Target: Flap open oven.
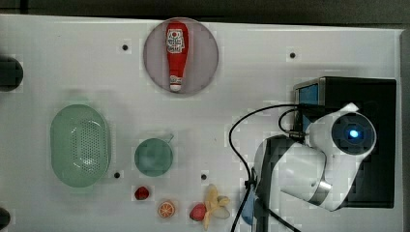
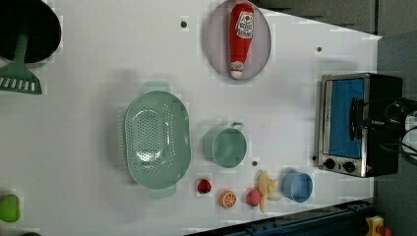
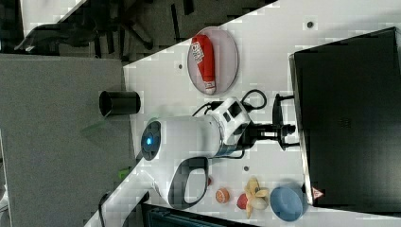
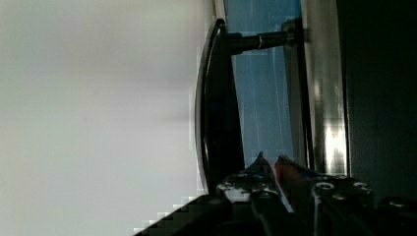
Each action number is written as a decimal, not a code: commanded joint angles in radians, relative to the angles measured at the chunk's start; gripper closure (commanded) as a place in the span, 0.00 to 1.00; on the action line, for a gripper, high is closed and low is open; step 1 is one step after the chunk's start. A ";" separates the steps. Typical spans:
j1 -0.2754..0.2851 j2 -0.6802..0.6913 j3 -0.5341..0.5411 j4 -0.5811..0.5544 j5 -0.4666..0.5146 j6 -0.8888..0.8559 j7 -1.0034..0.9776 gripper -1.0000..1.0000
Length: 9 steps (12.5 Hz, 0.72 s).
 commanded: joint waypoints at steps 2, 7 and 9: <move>0.063 0.016 0.083 -0.023 -0.139 0.005 0.174 0.83; 0.107 0.065 0.152 -0.042 -0.339 0.001 0.441 0.83; 0.128 0.108 0.177 -0.042 -0.382 0.000 0.550 0.83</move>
